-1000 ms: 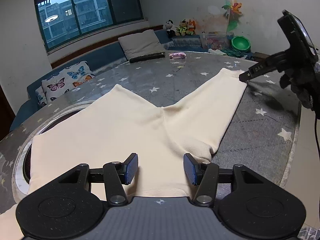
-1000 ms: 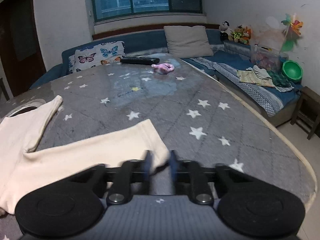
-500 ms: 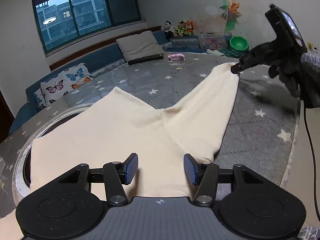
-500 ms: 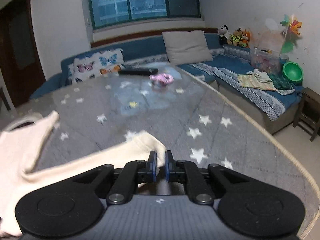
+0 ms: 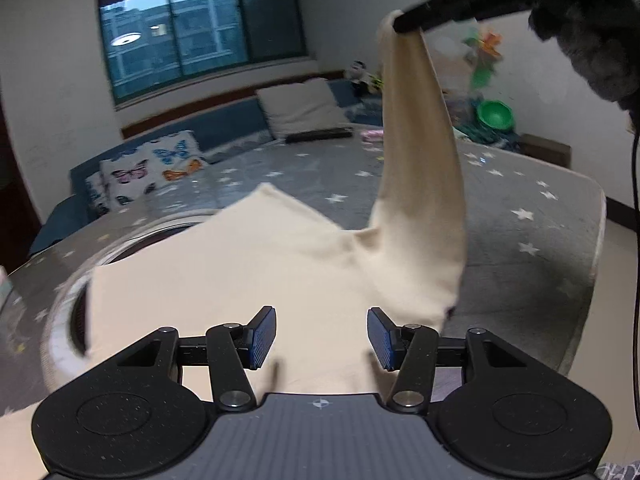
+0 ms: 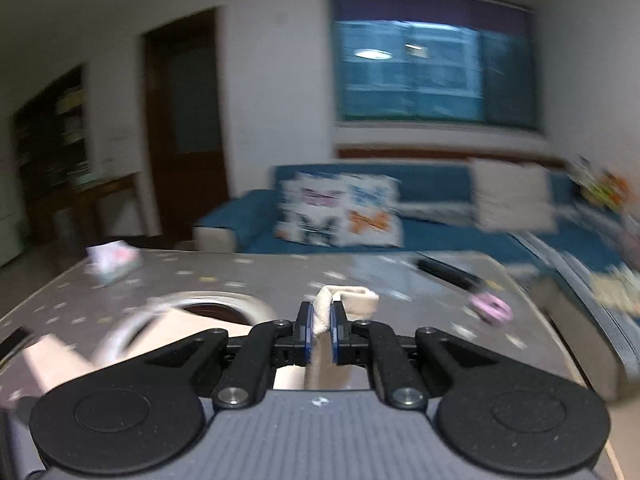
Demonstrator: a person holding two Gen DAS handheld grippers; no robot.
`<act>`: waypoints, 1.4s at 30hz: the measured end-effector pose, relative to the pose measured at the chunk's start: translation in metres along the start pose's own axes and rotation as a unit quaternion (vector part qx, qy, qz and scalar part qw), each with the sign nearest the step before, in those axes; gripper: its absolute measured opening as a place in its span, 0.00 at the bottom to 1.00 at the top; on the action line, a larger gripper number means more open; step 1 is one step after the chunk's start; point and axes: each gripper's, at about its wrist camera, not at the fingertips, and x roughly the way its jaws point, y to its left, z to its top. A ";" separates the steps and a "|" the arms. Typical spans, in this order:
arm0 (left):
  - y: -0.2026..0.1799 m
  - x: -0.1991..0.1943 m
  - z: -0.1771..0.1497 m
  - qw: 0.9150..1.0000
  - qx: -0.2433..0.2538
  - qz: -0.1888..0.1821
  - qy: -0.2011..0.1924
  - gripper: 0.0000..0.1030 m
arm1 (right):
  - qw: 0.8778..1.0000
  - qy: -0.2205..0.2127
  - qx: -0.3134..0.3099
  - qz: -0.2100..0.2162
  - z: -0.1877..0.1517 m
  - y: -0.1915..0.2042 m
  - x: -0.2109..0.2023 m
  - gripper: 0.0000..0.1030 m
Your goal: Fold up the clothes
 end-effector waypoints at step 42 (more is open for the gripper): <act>0.093 -0.036 -0.032 0.987 -0.110 0.115 0.007 0.44 | 0.976 0.173 -0.111 0.078 -0.102 0.061 0.071 0.20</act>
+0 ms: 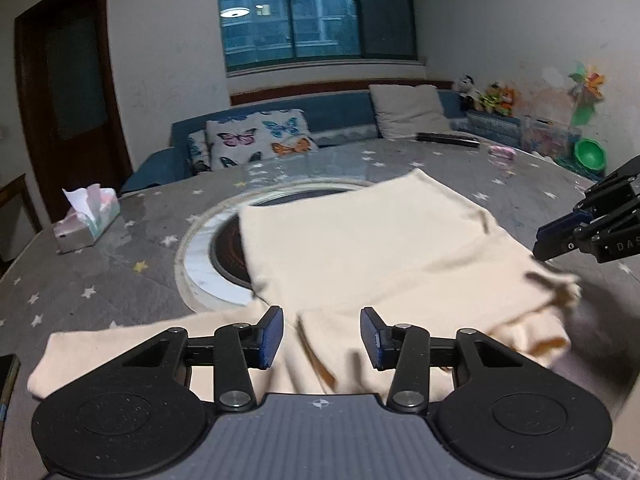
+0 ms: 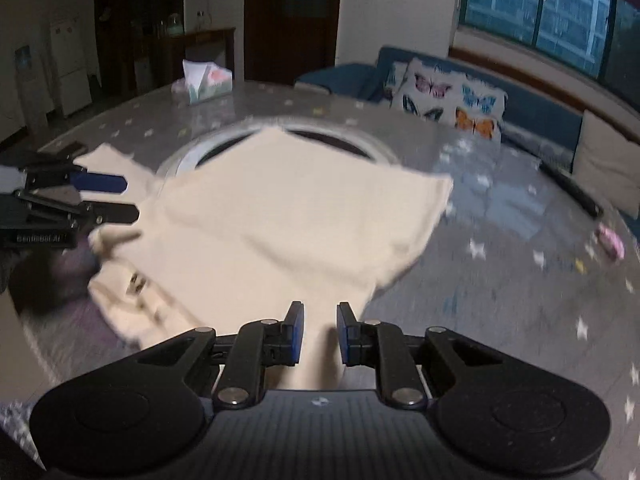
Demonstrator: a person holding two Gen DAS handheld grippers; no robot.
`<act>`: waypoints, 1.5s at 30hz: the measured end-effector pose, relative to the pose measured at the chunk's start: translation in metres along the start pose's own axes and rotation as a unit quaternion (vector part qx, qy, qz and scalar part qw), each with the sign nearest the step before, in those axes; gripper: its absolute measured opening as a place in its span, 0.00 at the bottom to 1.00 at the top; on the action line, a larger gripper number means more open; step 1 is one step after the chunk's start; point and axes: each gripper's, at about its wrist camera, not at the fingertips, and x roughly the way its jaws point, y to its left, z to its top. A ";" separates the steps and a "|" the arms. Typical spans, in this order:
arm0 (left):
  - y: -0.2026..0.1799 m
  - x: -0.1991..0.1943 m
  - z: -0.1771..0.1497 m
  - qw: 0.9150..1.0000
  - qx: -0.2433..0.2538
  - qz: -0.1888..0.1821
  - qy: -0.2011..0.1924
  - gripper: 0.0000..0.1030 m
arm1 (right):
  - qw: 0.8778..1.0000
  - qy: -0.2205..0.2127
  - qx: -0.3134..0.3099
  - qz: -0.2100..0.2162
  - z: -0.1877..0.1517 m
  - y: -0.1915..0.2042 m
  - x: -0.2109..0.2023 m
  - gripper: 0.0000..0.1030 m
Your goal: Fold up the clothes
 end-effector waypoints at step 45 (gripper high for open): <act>0.006 0.007 0.009 1.000 -0.008 -0.022 0.006 0.38 | 0.996 -0.006 -0.076 0.052 0.014 -0.019 0.020 0.22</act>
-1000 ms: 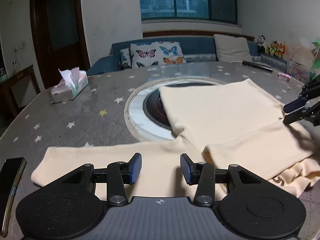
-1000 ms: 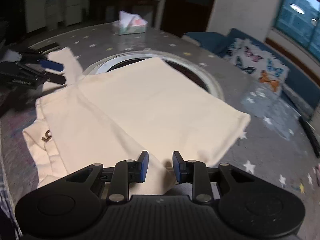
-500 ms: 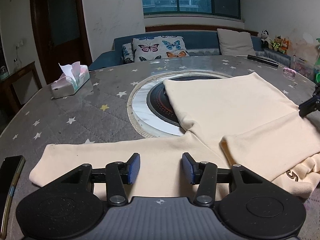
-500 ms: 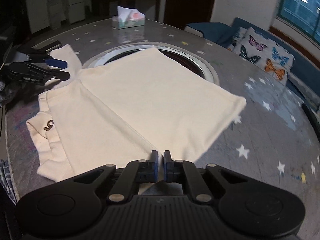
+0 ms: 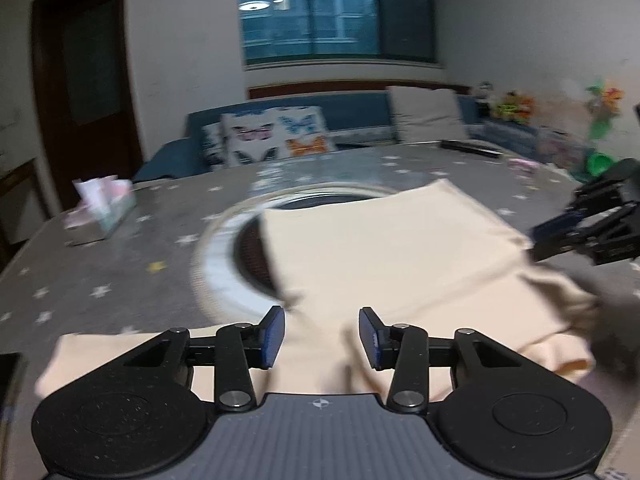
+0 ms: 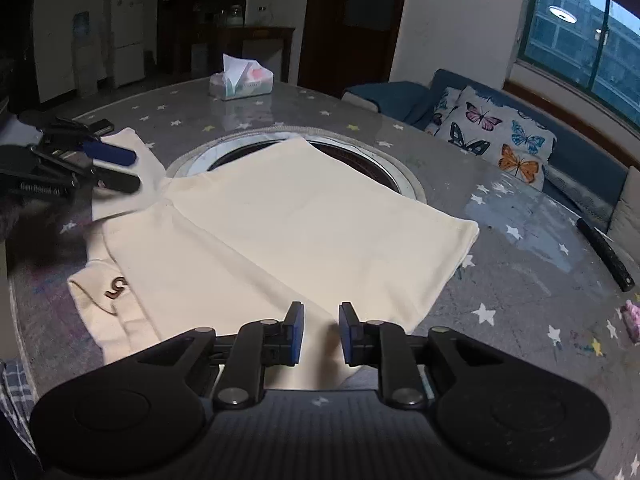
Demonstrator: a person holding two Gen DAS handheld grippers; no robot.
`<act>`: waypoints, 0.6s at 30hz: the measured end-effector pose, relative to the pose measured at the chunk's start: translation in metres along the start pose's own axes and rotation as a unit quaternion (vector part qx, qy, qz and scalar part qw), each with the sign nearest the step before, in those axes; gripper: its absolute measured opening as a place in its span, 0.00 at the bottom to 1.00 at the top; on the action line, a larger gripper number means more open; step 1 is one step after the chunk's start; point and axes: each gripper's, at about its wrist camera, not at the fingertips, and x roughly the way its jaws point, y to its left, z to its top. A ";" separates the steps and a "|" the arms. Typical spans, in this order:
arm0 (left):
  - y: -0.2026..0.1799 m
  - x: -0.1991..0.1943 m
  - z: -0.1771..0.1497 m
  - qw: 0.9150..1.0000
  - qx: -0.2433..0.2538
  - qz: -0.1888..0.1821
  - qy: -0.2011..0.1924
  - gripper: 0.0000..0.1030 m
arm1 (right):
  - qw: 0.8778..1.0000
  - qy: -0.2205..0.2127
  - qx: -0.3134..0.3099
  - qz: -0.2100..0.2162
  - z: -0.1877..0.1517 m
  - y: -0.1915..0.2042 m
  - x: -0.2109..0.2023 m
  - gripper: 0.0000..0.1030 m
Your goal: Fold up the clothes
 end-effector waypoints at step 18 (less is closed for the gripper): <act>0.018 0.005 -0.026 0.999 -0.035 0.011 0.017 0.21 | 0.999 0.007 0.039 -0.011 -0.030 0.035 -0.009 0.40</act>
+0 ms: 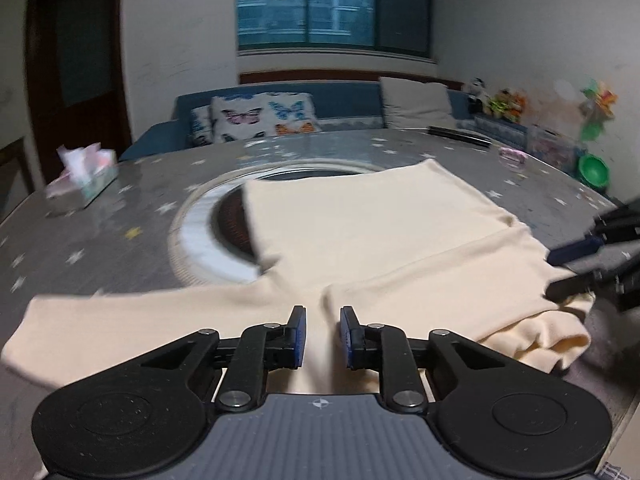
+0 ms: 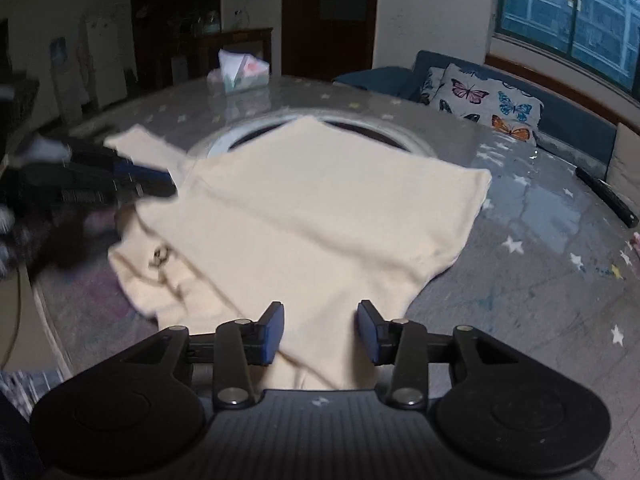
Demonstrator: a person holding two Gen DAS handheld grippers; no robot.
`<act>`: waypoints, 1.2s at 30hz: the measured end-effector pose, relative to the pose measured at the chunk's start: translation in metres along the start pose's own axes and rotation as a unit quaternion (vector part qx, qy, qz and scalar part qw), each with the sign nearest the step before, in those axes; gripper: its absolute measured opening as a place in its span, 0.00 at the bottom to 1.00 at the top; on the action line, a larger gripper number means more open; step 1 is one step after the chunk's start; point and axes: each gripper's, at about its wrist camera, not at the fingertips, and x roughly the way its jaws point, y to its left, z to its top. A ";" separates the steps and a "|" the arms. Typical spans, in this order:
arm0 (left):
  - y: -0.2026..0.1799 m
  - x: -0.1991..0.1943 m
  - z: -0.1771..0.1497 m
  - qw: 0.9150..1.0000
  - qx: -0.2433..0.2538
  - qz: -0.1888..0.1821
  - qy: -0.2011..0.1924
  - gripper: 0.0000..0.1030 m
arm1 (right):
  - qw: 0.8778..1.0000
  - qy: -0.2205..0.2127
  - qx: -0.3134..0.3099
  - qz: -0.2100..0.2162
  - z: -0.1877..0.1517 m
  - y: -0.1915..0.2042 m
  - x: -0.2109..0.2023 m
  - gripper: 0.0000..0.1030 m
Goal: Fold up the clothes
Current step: 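Grasp the other sleeve cuff with the left gripper and fold it across the body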
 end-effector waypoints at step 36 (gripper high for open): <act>0.165 -0.026 -0.011 0.943 -0.238 0.230 0.014 0.06 | 0.997 -0.021 -0.051 0.056 0.065 0.082 0.037 0.68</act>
